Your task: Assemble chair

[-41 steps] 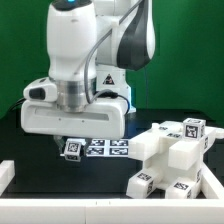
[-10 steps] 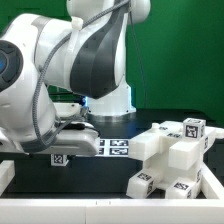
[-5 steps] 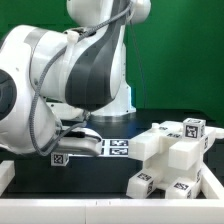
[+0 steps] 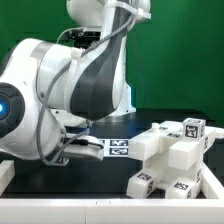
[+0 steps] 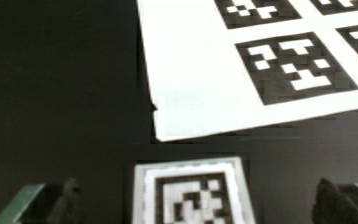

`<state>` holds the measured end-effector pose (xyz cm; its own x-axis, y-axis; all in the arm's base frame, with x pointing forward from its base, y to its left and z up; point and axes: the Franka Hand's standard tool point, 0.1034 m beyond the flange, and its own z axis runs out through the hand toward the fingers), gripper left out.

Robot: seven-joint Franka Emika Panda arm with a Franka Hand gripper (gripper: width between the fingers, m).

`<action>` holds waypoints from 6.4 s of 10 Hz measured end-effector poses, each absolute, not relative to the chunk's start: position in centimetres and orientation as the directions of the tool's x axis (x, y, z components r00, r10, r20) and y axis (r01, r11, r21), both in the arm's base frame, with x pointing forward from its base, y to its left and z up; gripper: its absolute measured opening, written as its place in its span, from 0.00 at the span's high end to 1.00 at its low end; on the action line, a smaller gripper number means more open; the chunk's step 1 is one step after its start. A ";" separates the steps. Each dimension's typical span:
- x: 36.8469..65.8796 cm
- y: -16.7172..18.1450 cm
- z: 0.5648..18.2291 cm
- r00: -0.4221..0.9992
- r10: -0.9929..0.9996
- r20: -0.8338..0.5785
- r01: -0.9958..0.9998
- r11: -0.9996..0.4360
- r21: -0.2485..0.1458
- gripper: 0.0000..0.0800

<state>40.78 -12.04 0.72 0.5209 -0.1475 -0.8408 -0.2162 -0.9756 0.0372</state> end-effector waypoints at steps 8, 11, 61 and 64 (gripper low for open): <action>43.1 -10.4 4.6 0.611 -0.130 -0.781 -0.189 -0.982 0.015 0.65; 46.8 -8.2 11.0 0.781 -0.089 -0.618 -0.134 -0.991 -0.027 0.65; 50.2 7.2 12.1 0.948 -0.154 0.280 -0.141 -0.988 -0.064 0.19; 51.5 6.6 13.4 0.981 -0.182 0.063 -0.177 -0.980 -0.089 0.19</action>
Offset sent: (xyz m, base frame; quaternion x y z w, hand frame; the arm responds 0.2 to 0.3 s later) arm 0.0000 0.0000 0.0000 0.0000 0.0000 0.0000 1.0000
